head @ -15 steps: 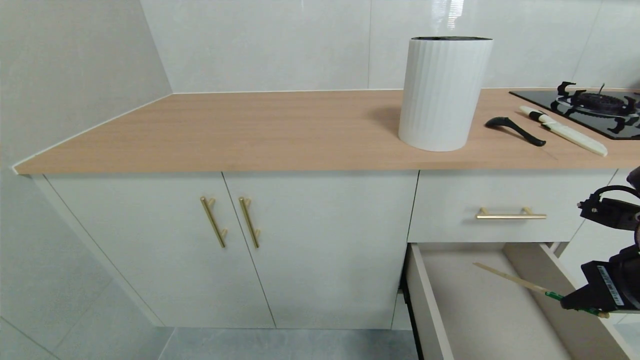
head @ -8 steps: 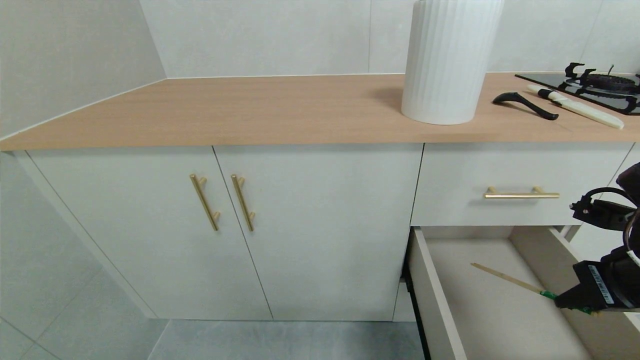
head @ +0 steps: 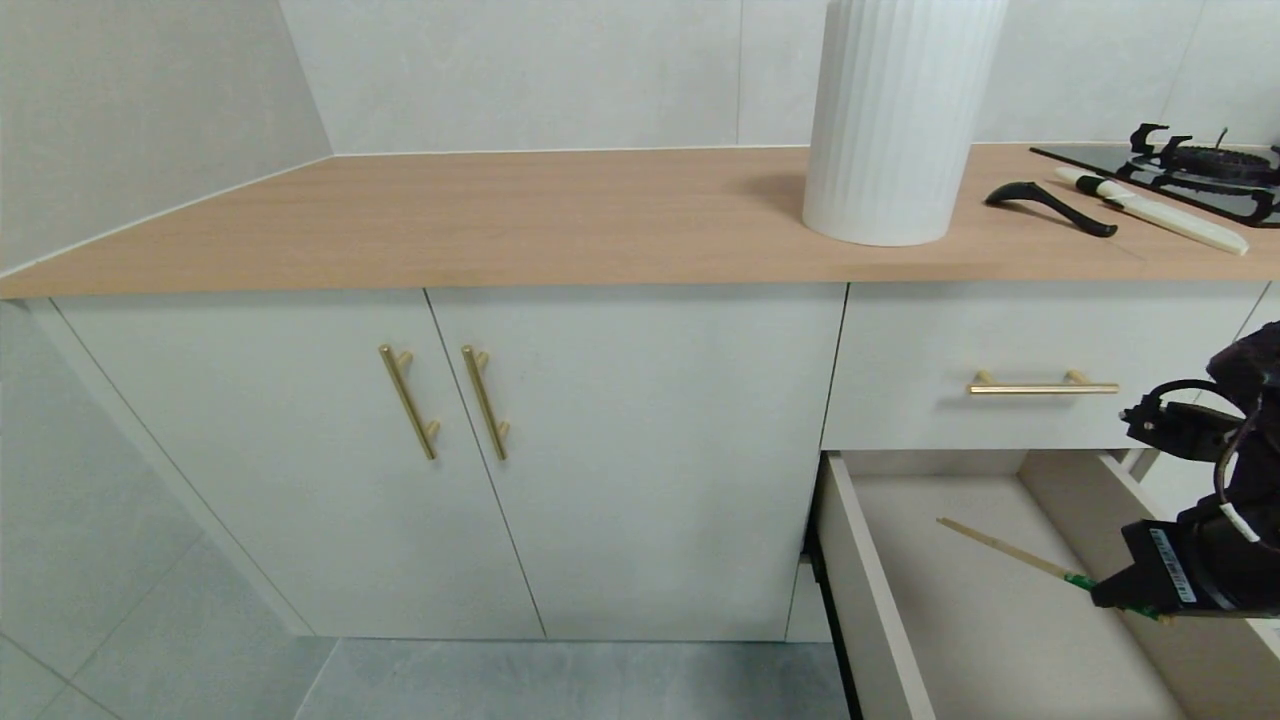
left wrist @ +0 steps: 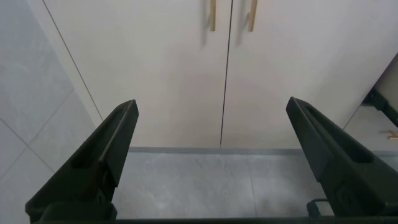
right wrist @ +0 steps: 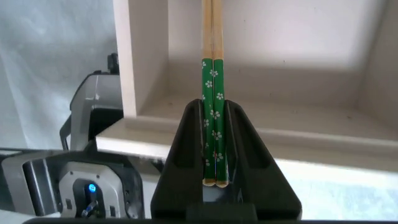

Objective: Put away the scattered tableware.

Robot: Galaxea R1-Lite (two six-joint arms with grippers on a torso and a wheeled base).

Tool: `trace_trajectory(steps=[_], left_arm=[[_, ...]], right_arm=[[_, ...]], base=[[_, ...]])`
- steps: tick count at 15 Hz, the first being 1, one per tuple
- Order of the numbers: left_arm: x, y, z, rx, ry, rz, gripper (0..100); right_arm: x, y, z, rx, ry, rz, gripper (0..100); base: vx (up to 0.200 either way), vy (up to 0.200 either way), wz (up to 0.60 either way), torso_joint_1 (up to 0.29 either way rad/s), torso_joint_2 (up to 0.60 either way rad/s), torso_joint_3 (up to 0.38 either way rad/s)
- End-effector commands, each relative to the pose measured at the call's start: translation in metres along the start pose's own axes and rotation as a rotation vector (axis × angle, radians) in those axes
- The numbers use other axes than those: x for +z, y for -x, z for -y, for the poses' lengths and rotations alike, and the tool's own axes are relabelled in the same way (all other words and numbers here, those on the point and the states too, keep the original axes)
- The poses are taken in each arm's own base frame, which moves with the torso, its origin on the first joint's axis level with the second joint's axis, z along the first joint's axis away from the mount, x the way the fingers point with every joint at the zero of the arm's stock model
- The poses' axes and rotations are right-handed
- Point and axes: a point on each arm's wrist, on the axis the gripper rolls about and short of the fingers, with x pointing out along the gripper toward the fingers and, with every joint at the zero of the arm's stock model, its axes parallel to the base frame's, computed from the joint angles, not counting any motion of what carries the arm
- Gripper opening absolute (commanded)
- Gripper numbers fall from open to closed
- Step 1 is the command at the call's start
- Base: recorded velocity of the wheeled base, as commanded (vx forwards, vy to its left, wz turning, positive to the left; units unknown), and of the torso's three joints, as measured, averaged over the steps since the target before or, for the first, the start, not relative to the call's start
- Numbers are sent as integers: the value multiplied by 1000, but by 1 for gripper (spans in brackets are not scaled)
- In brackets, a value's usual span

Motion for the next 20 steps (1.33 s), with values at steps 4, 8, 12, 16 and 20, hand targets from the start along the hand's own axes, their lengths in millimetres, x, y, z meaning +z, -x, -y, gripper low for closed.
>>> trace_trajectory(steps=[4, 8, 12, 16, 20], left_arm=[[0, 0, 0, 0, 0, -1, 100], [0, 0, 0, 0, 0, -3, 100], [0, 0, 0, 0, 0, -1, 100], [0, 0, 0, 0, 0, -3, 100], [0, 0, 0, 0, 0, 0, 100]], right_arm=[[10, -112, 2, -49, -26, -18, 0], [0, -156, 5, -85, -15, -52, 0], [-11, -197, 11, -158, -8, -22, 0], [-16, -222, 14, -157, 24, 79, 0], [-17, -238, 18, -192, 40, 135, 0]], base=[[0, 0, 0, 0, 0, 0], [0, 0, 0, 0, 0, 0], [0, 0, 0, 0, 0, 0], [0, 0, 0, 0, 0, 0], [0, 0, 0, 0, 0, 0]])
